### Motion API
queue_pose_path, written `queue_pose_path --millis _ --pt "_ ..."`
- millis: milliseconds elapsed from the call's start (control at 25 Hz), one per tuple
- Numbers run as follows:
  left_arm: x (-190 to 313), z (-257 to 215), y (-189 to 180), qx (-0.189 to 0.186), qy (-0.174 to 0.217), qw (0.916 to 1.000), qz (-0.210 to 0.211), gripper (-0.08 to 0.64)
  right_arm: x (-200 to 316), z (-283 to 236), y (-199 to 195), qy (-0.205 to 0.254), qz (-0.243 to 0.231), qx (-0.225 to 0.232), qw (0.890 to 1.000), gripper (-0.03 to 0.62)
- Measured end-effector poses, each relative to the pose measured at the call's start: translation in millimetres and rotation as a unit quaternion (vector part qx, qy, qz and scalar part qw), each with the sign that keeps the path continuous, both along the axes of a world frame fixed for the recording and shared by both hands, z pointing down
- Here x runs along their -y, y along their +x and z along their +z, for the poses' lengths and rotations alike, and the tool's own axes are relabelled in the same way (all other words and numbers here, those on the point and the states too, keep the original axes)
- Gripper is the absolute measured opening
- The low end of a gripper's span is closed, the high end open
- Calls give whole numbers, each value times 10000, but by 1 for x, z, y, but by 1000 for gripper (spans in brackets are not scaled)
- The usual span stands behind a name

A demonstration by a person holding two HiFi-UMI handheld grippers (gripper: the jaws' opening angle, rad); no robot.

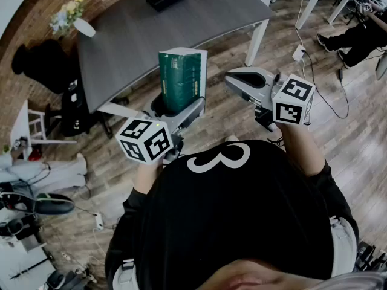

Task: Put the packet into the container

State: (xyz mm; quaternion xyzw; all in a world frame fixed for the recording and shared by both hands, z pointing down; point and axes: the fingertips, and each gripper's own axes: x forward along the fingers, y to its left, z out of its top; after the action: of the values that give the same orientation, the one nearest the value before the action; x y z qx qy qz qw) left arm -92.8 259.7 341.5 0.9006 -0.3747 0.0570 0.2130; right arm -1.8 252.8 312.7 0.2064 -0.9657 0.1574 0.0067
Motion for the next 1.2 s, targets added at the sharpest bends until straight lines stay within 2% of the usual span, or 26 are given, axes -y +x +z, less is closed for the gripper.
queue_pose_path --millis 280,520,680,960,1200 --pt "2 4 2 32 -34 10000 -6 456 3 4 1 -60 -19 36 10000 2" --pt "3 7 0 25 -71 10000 -42 456 9 5 4 -287 4 367 9989 3" --pt "7 9 1 22 -81 10000 -25 456 15 8 4 -299 26 390 9988 3" --pt "75 15 45 67 -211 9997 -77 456 84 15 47 -420 -39 459 9981 3" --pt "97 12 77 170 -151 9997 -82 456 110 15 79 -455 -52 528 9976 3"
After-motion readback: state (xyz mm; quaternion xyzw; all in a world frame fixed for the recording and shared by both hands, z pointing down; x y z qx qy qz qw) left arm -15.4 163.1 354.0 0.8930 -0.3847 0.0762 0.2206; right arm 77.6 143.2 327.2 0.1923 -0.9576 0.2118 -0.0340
